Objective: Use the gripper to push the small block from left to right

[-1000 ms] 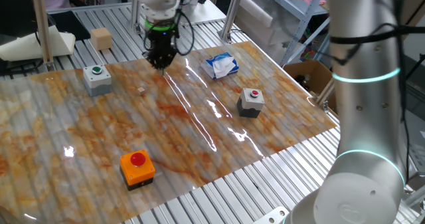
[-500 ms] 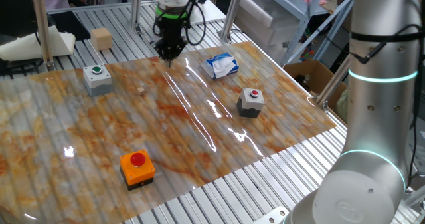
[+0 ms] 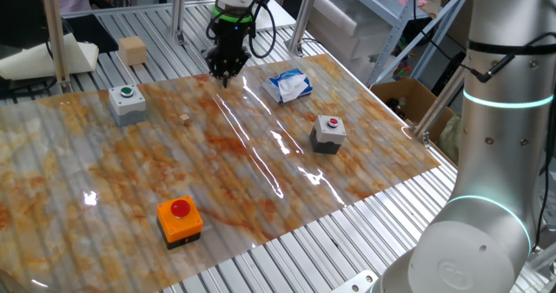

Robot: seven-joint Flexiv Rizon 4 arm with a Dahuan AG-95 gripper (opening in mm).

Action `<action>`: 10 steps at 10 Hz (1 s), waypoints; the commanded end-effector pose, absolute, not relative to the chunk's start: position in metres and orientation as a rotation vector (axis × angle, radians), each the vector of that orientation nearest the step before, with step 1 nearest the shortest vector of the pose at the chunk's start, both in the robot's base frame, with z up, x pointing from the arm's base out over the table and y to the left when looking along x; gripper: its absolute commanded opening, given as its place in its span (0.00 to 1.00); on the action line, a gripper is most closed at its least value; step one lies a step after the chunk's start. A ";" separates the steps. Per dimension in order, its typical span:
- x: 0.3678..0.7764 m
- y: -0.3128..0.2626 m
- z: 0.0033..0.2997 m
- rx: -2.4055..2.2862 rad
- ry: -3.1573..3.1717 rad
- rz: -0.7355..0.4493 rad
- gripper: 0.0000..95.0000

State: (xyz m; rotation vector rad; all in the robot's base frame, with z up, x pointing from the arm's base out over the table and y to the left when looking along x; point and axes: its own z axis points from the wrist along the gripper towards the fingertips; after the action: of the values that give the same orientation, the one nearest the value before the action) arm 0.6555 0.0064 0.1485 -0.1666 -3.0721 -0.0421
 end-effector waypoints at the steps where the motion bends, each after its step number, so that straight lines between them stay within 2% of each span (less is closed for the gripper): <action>1: 0.654 0.006 0.149 -0.198 -3.071 -0.046 0.40; 10: 0.654 0.007 0.148 -0.200 -3.069 -0.078 0.40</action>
State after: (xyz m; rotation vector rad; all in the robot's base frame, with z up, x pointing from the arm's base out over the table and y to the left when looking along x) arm 0.6543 0.0073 0.1483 -0.2014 -3.0685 -0.0784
